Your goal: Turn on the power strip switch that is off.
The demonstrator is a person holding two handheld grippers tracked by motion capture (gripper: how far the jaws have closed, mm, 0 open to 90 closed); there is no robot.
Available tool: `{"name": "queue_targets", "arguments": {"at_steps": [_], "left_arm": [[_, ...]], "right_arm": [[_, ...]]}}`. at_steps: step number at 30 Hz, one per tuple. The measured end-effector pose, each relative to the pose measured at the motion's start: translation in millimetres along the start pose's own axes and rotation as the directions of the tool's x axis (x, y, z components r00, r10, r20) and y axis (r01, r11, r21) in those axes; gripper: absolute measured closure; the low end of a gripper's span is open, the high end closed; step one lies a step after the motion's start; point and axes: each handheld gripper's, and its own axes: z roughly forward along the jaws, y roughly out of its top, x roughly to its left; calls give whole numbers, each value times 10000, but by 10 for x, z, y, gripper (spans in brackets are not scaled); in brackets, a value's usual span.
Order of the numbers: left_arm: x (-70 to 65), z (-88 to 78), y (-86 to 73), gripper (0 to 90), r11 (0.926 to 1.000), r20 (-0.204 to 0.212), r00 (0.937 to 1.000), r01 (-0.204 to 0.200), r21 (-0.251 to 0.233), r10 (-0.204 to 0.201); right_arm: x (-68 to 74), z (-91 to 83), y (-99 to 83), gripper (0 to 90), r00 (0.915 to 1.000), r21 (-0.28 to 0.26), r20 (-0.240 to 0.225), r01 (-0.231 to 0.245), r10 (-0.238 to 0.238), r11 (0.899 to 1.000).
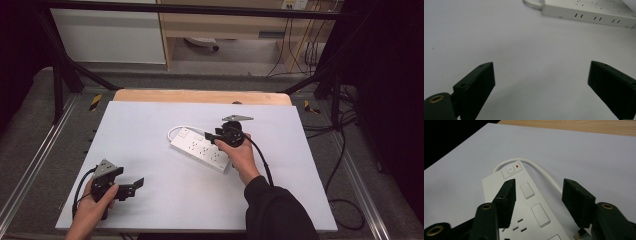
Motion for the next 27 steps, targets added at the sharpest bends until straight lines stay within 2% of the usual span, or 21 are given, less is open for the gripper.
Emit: {"name": "queue_targets", "arguments": {"at_steps": [8, 16, 20, 27], "left_arm": [[1, 0, -1, 73, 10000, 8, 10000, -14, 12, 14], [-1, -2, -1, 73, 10000, 17, 10000, -6, -14, 6], [1, -5, -2, 73, 10000, 13, 10000, 5, -21, -5], [4, -7, -3, 73, 10000, 7, 10000, -34, -11, 34]], "right_arm": [[-66, -39, 20, 249, 9996, 259, 73, -287, 285, 9993], [-111, -118, 59, 91, 9983, 114, 277, -506, 503, 9987], [-144, -193, 82, 63, 9983, 1, 380, -442, 442, 9990], [-221, -347, 92, 64, 9980, -249, 397, -479, 489, 9985]]}}
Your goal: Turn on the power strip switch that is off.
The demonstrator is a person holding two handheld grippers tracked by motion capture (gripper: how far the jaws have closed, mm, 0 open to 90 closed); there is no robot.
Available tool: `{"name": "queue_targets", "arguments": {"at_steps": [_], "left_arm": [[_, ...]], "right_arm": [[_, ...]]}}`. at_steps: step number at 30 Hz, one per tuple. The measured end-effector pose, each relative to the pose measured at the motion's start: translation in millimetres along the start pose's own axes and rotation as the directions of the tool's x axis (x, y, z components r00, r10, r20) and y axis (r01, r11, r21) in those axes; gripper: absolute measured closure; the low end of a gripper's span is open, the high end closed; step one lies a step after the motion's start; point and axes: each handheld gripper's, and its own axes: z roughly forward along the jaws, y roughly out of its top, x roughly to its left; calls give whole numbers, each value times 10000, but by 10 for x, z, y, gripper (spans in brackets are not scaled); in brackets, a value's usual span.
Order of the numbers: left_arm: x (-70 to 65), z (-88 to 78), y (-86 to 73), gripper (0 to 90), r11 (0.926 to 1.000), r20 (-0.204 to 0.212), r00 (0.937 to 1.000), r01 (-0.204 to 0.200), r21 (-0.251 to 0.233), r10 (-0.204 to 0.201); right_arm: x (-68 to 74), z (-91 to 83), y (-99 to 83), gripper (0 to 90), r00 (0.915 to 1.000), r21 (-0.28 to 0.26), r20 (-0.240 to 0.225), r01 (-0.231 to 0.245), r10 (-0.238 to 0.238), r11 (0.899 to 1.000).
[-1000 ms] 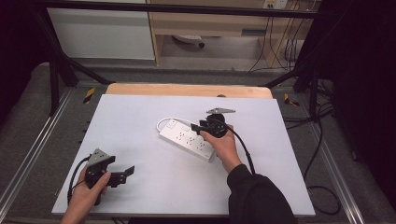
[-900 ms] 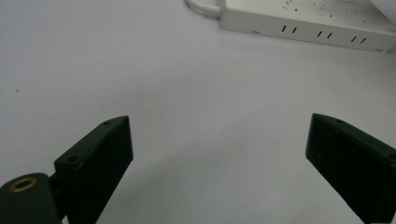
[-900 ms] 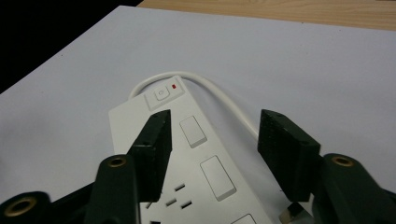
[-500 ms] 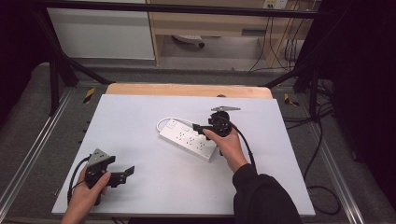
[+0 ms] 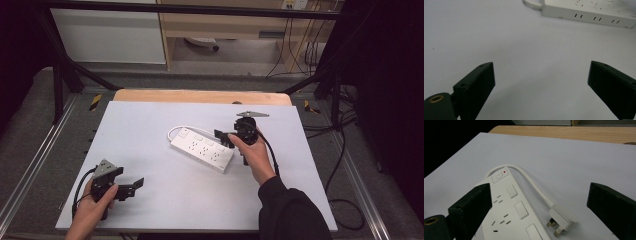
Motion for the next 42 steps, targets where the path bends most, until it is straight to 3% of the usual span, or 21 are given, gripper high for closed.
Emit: {"name": "queue_targets", "arguments": {"at_steps": [22, 42], "left_arm": [[8, -8, -3, 73, 10000, -60, 10000, 68, -68, -69], [10, -12, -6, 73, 9999, -100, 9999, 114, -71, -115]], "right_arm": [[-345, -467, -110, 58, 9985, -323, 480, -248, 264, 9992], [-645, -947, -324, 56, 9943, -760, 950, -416, 488, 9962]]}}
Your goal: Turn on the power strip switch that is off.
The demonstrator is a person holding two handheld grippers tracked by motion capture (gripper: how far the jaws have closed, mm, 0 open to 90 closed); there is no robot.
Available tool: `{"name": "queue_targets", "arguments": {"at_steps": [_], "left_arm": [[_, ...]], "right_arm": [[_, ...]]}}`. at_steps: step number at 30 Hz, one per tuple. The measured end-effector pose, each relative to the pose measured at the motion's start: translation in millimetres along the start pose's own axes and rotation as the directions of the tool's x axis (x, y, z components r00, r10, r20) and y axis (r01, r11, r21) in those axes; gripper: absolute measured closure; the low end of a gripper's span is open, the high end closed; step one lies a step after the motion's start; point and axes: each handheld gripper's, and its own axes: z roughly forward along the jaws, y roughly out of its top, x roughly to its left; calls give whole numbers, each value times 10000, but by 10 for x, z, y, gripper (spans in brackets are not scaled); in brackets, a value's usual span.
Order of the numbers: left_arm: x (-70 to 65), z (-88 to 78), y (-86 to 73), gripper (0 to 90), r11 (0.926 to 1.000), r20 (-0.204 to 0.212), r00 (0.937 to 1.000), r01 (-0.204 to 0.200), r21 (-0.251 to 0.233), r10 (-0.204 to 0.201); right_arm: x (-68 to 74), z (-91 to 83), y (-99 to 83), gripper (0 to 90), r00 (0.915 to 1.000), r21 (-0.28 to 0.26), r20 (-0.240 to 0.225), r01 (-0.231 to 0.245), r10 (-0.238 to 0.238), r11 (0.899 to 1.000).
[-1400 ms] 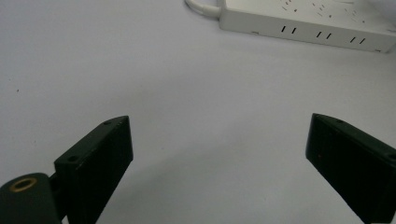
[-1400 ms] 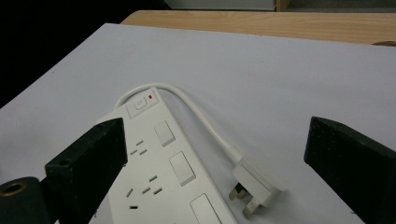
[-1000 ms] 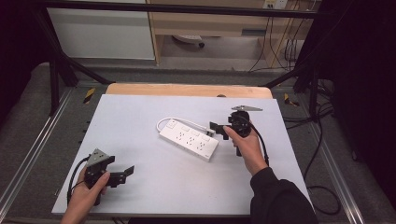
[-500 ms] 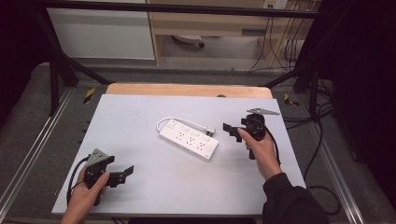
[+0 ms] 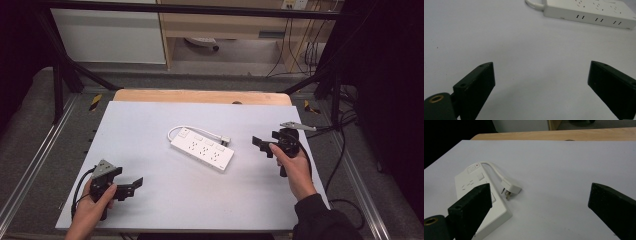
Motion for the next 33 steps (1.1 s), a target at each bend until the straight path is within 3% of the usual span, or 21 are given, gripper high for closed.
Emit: {"name": "queue_targets", "arguments": {"at_steps": [23, 33], "left_arm": [[7, -10, -3, 73, 10000, -22, 10000, 46, 1, -46], [13, -15, -7, 73, 10000, -47, 10000, 77, -6, -77]], "right_arm": [[-207, -615, -286, 45, 9990, -733, 428, 149, -118, 9972], [-227, -749, -523, 38, 9973, -773, 601, 476, -430, 9959]]}}
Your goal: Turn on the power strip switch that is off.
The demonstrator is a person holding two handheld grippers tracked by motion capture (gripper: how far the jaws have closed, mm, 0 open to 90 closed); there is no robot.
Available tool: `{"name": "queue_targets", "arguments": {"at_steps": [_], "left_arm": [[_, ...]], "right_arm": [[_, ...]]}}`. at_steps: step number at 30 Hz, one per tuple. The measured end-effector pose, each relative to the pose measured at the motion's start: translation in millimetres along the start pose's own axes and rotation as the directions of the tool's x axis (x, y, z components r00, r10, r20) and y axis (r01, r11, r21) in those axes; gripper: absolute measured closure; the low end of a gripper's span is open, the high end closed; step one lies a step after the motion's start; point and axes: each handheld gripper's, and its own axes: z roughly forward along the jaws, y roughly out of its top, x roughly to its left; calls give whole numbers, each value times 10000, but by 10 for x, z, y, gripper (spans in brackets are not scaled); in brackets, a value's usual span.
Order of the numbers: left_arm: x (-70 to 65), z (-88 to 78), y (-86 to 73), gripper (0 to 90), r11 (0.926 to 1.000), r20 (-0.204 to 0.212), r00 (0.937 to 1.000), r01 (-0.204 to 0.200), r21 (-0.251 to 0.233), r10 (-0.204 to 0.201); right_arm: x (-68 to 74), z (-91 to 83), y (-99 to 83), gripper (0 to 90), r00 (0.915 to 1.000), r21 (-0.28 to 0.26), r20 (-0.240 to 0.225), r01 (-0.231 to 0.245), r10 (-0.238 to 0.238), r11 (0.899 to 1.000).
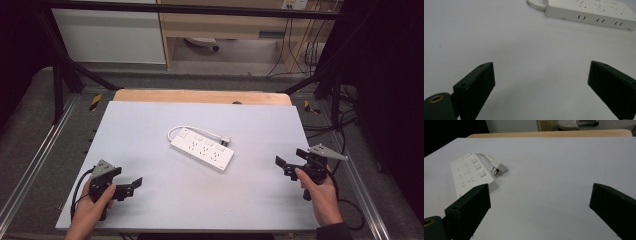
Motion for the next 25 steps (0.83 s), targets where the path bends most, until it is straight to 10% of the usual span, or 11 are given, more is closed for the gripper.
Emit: {"name": "queue_targets", "arguments": {"at_steps": [15, 25], "left_arm": [[-2, -3, -4, 73, 10000, 4, 10000, 3, -16, -3], [-6, 5, 3, 73, 10000, 48, 10000, -60, 18, 60]], "right_arm": [[54, 65, -272, 32, 9986, 659, 192, 473, -487, 9967], [172, 300, -378, 46, 9858, 1812, 661, 1404, -1545, 9734]]}}
